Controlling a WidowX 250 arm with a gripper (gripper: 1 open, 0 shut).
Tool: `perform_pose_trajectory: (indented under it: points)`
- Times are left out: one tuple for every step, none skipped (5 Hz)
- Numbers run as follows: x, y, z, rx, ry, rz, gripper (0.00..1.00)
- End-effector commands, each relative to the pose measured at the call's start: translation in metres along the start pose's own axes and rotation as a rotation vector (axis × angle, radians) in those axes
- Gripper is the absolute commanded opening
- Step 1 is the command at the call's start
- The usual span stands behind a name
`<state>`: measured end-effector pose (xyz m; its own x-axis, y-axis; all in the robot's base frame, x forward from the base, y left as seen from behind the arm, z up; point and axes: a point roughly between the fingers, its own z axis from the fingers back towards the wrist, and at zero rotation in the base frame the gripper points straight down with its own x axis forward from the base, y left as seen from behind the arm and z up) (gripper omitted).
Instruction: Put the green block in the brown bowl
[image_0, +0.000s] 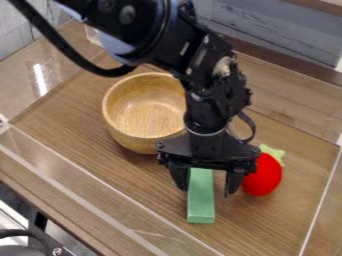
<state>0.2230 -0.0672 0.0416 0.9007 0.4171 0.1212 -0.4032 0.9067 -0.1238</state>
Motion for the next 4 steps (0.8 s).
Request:
perform_pose_trajectory:
  points:
    - [0.0053, -0.0065, 0.0044, -0.011, -0.03, -0.011, 1.0]
    - [0.0044, -0.0073, 0.0053, -0.008, -0.035, -0.013, 1.0]
    - [0.0049, -0.0063, 0.0047, -0.004, -0.034, -0.009, 1.0]
    - [0.0053, -0.0053, 0.0042, 0.001, -0.033, -0.003, 1.0]
